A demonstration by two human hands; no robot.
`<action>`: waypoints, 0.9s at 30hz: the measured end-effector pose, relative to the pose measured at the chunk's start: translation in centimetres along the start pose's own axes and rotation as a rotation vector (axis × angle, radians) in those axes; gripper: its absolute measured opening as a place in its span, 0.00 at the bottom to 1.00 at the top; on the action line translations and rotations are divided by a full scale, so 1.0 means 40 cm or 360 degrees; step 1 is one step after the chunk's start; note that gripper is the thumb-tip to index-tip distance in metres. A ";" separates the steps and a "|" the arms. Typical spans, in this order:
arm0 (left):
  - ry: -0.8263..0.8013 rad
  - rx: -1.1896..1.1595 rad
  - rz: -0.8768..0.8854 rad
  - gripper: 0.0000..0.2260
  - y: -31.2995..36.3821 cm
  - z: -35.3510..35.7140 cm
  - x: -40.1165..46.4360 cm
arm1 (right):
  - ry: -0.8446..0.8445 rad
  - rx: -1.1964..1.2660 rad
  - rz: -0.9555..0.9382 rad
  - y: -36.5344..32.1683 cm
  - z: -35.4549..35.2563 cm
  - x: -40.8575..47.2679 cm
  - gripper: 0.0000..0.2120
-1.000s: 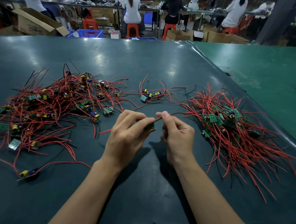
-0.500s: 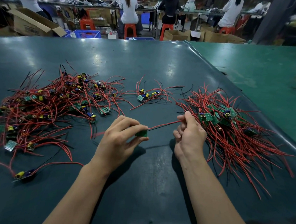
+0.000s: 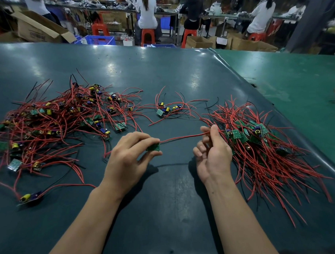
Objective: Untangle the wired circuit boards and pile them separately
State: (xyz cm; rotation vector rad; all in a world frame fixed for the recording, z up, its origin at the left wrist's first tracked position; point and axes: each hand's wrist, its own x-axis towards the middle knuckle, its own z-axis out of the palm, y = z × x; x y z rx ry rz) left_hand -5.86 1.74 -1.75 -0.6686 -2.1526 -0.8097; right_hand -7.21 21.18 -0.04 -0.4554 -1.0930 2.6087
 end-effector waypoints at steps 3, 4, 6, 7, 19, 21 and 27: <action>0.0261 0.0048 -0.0201 0.11 -0.003 -0.010 0.003 | 0.0043 -0.0036 -0.0059 -0.004 -0.002 0.005 0.14; 0.0347 0.0052 -0.0245 0.12 -0.002 -0.011 0.004 | -0.0036 -0.0178 -0.0026 -0.001 0.000 0.000 0.12; 0.0378 0.0024 -0.0235 0.14 0.006 -0.008 0.006 | -0.0461 -0.0608 0.0152 0.021 0.011 -0.027 0.11; 0.0299 -0.0017 -0.0185 0.14 0.013 -0.003 0.005 | -0.0729 -0.0817 0.0245 0.036 0.017 -0.044 0.12; 0.0266 0.0200 -0.0044 0.13 0.007 0.017 0.002 | 0.0030 0.0015 -0.0228 -0.032 0.005 0.007 0.06; 0.0243 0.0166 -0.0077 0.12 0.009 0.022 0.003 | 0.0142 0.0327 -0.0148 -0.055 -0.011 0.024 0.09; 0.0201 0.0088 -0.0140 0.09 0.017 0.028 0.002 | 0.0172 0.0303 0.0166 -0.073 -0.038 0.032 0.14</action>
